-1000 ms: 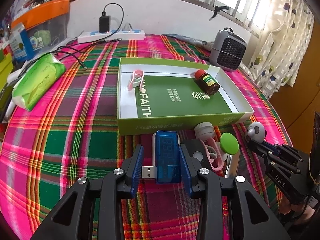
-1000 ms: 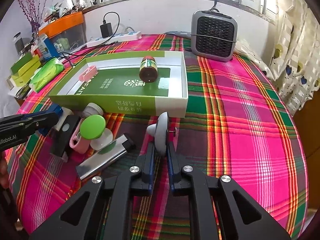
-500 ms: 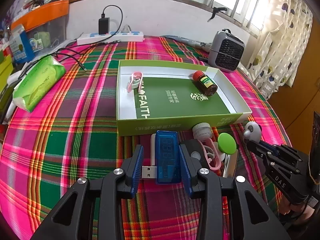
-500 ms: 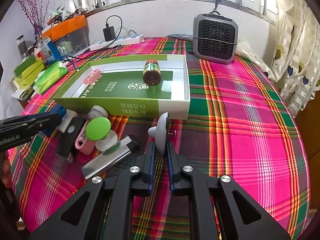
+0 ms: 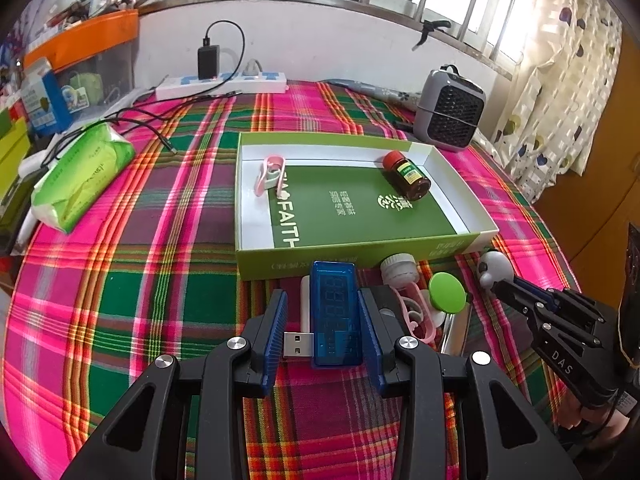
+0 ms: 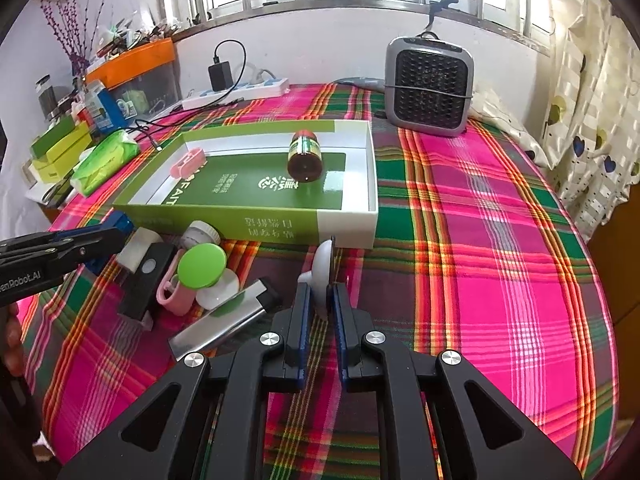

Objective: Organize rigid objects
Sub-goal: 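Carry the USB stick and black remote into the green box with both tools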

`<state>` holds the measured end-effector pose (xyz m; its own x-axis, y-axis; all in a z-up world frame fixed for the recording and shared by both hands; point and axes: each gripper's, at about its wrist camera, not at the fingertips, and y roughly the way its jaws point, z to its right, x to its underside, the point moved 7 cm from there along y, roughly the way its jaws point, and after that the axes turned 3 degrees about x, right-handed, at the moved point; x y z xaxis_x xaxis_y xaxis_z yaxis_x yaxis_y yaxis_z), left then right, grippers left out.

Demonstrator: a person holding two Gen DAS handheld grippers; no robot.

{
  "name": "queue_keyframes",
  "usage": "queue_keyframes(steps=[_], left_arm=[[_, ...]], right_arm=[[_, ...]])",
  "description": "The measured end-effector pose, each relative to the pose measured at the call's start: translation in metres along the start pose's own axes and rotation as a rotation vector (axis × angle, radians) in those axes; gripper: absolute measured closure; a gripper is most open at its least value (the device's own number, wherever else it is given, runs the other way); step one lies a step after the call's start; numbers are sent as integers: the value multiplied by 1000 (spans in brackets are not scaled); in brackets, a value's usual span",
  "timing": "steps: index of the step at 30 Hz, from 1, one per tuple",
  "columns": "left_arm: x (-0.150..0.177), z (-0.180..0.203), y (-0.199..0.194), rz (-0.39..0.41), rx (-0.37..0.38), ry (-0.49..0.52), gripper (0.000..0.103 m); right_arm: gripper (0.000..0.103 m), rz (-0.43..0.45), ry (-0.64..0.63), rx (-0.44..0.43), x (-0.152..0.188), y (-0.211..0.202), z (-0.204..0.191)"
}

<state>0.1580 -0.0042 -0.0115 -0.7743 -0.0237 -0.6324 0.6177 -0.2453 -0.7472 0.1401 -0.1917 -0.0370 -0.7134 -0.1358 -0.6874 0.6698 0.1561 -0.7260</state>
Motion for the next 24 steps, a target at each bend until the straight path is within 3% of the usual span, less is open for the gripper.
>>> queue_keyframes(steps=[24], left_arm=[[-10,3,-12,35,0,11,69]], right_arm=[[92,70,52,-58,-13,-20,5]])
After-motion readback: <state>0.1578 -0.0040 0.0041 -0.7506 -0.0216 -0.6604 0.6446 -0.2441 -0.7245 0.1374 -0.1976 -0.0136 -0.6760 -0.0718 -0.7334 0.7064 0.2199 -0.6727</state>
